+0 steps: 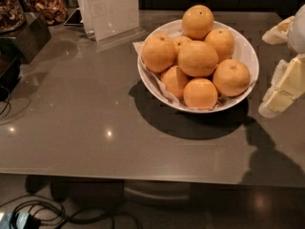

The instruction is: Pick orange from white bowl

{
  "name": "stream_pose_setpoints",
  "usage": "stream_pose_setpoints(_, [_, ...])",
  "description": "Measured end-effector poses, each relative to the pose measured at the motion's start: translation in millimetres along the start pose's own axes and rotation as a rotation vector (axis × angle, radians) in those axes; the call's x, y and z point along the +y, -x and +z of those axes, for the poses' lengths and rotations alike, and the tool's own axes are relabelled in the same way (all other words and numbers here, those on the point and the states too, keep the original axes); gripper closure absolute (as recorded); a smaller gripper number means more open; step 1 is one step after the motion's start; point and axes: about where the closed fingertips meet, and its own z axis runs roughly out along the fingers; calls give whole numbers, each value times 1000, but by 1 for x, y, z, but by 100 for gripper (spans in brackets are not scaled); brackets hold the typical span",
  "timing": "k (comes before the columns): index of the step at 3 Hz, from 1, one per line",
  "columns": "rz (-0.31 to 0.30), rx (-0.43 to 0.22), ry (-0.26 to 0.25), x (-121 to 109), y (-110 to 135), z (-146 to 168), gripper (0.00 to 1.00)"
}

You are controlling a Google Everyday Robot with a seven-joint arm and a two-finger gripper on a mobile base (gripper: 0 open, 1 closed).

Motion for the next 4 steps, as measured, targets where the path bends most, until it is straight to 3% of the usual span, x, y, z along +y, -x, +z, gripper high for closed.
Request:
stream_pose_setpoints(1, [0, 0, 0, 0, 0, 0, 0])
stream_pose_setpoints(3, [-3, -157, 45, -51, 39, 38, 0])
stream_pose_setpoints(4, [-1, -166, 47, -56, 40, 41, 0])
